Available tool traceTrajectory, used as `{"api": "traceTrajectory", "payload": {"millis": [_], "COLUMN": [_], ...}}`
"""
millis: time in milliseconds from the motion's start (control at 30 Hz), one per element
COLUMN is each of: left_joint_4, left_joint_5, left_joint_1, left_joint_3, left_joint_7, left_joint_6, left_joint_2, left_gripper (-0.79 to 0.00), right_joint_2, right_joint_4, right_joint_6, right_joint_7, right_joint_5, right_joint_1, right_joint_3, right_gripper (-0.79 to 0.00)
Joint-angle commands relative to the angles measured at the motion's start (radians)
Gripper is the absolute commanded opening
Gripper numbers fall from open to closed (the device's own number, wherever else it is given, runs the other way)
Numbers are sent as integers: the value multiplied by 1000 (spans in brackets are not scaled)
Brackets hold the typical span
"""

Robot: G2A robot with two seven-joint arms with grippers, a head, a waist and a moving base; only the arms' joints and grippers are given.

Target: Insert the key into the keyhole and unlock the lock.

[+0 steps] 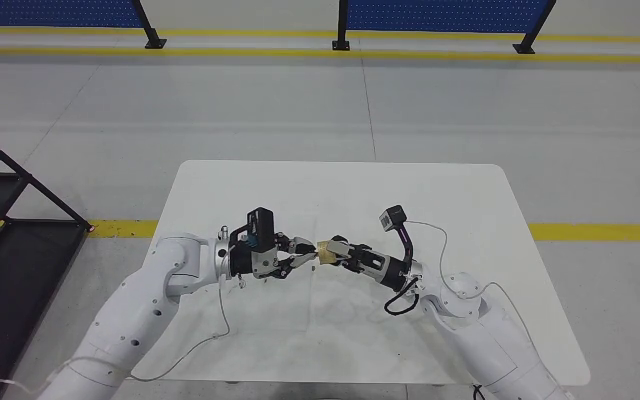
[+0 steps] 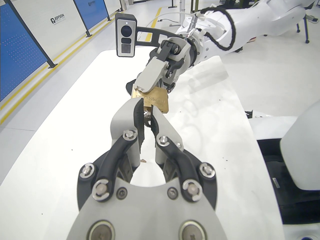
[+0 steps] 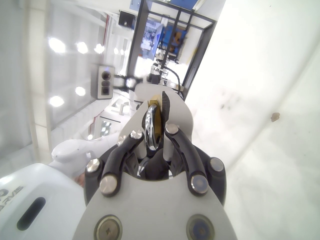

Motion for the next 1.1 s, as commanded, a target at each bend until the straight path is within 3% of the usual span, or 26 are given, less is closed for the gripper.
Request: {"api": "traceTrajectory", "payload": {"millis": [0, 567, 600, 633, 667, 933, 1067], "left_joint_4": [-4, -2, 3, 9, 12, 35, 84], "left_joint_5": [14, 91, 83, 70, 57, -95, -333], "left_joint_1": [0, 9, 10, 10, 8, 7, 8], "left_joint_3": [0, -10, -9, -9, -8, -29, -8], "left_joint_7": [6, 80, 77, 74, 69, 43, -42], "left_joint_6": [4, 11, 12, 13, 11, 1, -13], "left_joint_2": [-1, -6, -7, -8, -8, -9, -4], "left_gripper": [-785, -785, -643, -446, 0, 0, 0], "right_joint_2": [0, 0, 0, 0, 0, 0, 0], "right_joint_4": [0, 0, 0, 0, 0, 0, 0], "right_joint_6": [0, 0, 0, 0, 0, 0, 0], "right_joint_7": [0, 0, 0, 0, 0, 0, 0], "right_joint_5": [0, 0, 0, 0, 0, 0, 0], "right_joint_1": [0, 0, 0, 0, 0, 0, 0], "right_joint_3": [0, 0, 0, 0, 0, 0, 0], "right_gripper": [-785, -785, -785, -785, -785, -785, -785]}}
